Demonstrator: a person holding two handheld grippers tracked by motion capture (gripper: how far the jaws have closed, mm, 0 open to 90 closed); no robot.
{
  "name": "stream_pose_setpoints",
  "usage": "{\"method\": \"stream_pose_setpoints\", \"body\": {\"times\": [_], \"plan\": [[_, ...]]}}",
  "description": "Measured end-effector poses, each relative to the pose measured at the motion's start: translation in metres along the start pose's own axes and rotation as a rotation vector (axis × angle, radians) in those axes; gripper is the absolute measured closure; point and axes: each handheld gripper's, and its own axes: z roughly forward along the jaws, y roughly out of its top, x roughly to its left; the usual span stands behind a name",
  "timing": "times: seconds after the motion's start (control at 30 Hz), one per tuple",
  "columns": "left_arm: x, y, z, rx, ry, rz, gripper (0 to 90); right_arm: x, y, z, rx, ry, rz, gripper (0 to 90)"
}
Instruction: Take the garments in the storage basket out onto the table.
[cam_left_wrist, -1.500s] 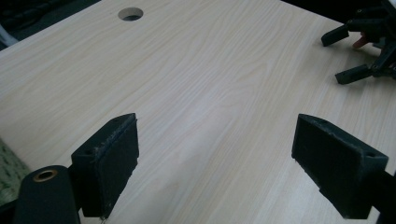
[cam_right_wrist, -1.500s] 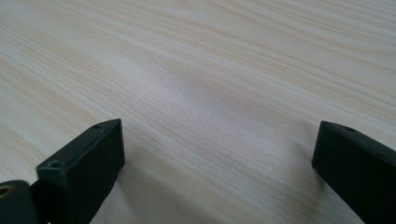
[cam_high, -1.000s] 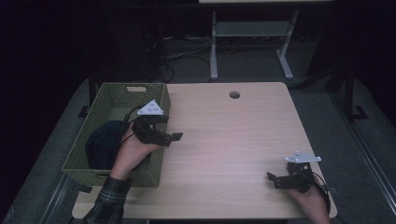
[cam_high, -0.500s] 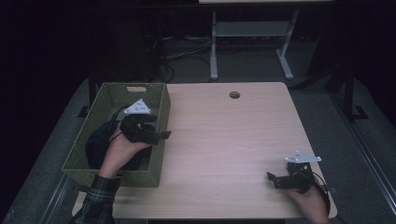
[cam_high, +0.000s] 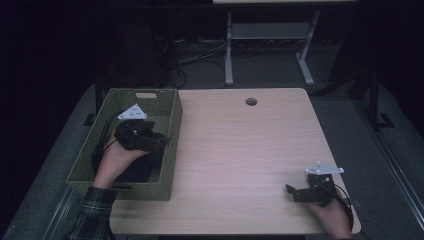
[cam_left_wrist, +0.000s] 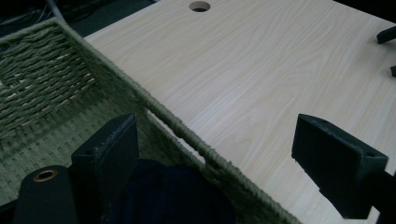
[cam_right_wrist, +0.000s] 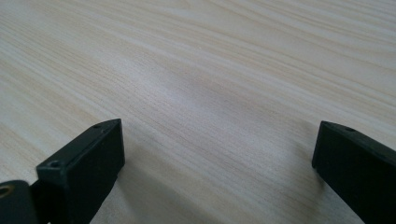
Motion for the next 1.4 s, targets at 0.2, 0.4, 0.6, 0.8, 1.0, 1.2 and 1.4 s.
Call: {"method": "stream_pose_setpoints", "body": {"times": [0.2,0.4,0.6,0.8,1.0,1.2,1.4], "plan": [[0.010,-0.003,-0.008,0.007,0.022,0.004,14.3,0.000,0.000,0.000,0.000,0.000,0.000,2.0],[0.019,-0.004,-0.016,0.013,0.046,0.000,14.3,0.000,0.000,0.000,0.000,0.000,0.000,2.0],[0.028,-0.007,-0.024,0.011,0.067,-0.006,14.3,0.000,0.000,0.000,0.000,0.000,0.000,2.0],[0.038,-0.010,-0.034,0.019,0.095,-0.005,14.3,0.000,0.000,0.000,0.000,0.000,0.000,2.0],[0.048,-0.016,-0.044,0.014,0.120,-0.025,14.3,0.000,0.000,0.000,0.000,0.001,0.000,2.0],[0.057,-0.024,-0.048,0.022,0.138,-0.035,14.4,0.000,0.000,0.000,0.000,0.001,0.000,2.0],[0.069,-0.032,-0.052,0.030,0.160,-0.055,14.3,0.000,0.000,0.000,0.000,0.002,0.001,2.0]]}}
